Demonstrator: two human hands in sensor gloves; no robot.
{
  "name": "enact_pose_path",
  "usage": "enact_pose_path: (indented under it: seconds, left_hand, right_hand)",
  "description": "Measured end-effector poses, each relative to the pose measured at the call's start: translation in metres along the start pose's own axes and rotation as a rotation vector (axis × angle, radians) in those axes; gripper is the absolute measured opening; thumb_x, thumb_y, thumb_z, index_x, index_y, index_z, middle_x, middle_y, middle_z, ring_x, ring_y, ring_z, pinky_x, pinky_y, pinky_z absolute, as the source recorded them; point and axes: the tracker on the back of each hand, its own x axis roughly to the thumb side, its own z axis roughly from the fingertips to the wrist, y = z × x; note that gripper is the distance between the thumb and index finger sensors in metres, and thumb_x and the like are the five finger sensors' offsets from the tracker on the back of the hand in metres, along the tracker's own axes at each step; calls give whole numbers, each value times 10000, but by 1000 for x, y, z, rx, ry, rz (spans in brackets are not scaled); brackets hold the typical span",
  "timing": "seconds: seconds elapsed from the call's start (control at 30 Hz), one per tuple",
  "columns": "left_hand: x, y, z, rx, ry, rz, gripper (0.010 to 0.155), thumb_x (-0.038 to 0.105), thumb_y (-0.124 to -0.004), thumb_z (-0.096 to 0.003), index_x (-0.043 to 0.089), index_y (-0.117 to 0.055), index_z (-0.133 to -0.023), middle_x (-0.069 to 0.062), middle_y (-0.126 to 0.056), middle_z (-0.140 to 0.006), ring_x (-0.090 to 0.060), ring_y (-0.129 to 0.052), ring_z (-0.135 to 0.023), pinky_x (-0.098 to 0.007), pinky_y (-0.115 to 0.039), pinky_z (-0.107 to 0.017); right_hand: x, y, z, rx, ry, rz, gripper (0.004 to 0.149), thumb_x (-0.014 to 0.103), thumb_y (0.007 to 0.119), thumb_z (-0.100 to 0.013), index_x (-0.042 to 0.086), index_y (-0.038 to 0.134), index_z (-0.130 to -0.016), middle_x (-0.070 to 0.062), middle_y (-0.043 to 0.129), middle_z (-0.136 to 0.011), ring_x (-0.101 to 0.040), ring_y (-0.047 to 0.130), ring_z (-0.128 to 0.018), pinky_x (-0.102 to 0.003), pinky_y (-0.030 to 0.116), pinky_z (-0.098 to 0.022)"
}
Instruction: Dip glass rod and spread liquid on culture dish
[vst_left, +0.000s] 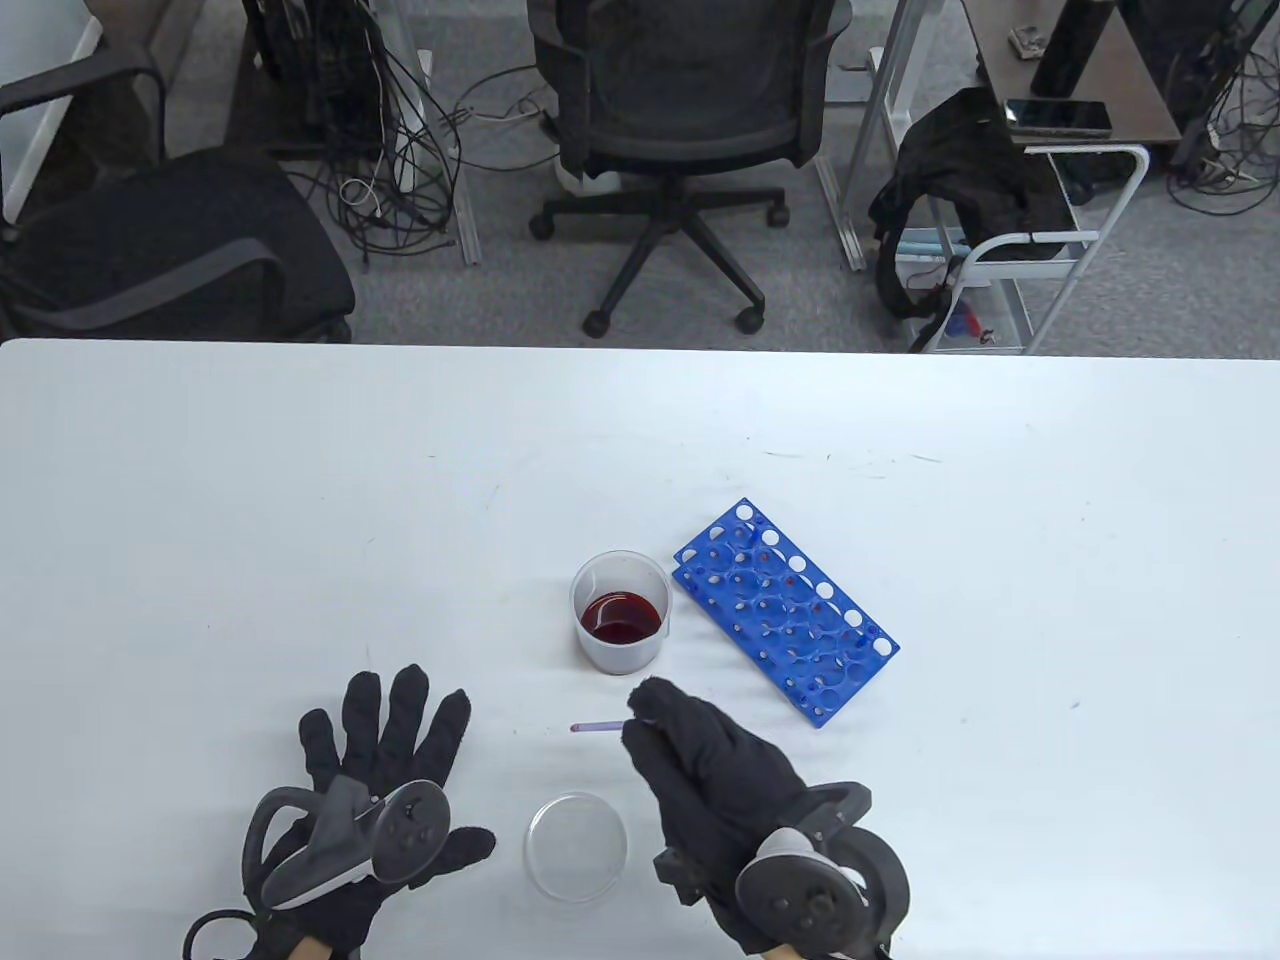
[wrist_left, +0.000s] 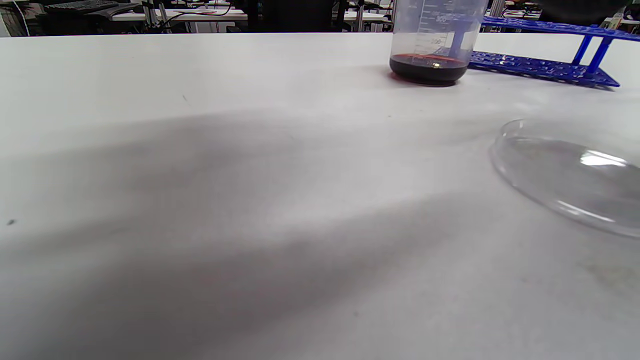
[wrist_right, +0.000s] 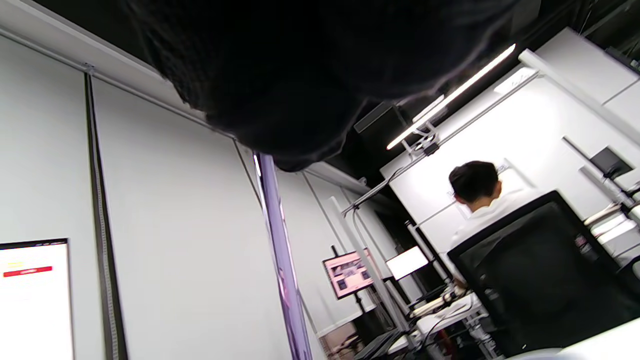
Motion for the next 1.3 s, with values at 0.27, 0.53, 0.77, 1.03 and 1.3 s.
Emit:
enact_pose_path:
  seconds: [0.27,0.53,0.77,1.03,1.3]
  left_hand:
    - [2,0,1,4,-7,-3,1100,828,-553,-396,289,84,-1112,-219,77,-1181,-623,-16,-1071,-829,-183,-696]
    - [6,2,4,64,-17,-10,1110,823,-567,-391,276,52,-1132,-216,104,-1159,-574,10,-1076,-771,-171,-733]
    - [20,12,23,312,-56,4,1074,798,-625,-375,216,-287,-1212,-135,-385,-1267,-434,-469,-1177,-601,-506,-836]
    - [35,20,45,704,-109,85,771,695,-721,-412,236,-720,-1031,6,-858,-987,-290,-922,-747,-413,-807,-602]
    - [52,15,50,817,-148,29,491,525,-773,-494,192,-873,-839,33,-975,-733,-244,-976,-532,-374,-854,-469]
  right_hand:
    - [13,45,25,81,-60,-65,424,394,813,-534,162,811,-889,-72,972,-704,-60,1005,-360,-213,920,-220]
    - [7,93,47,170,-105,-100,425,412,809,-526,190,798,-889,-39,968,-716,-50,999,-355,-206,913,-225]
    - [7,95,49,166,-114,-87,428,418,808,-522,193,798,-886,-30,972,-710,-43,997,-348,-201,912,-221]
    - [4,94,49,162,-96,-90,433,422,808,-516,189,804,-880,-28,976,-701,-41,997,-335,-200,911,-213]
    - [2,96,51,181,-84,-87,436,407,791,-521,139,804,-864,-64,974,-673,-54,999,-338,-213,911,-213]
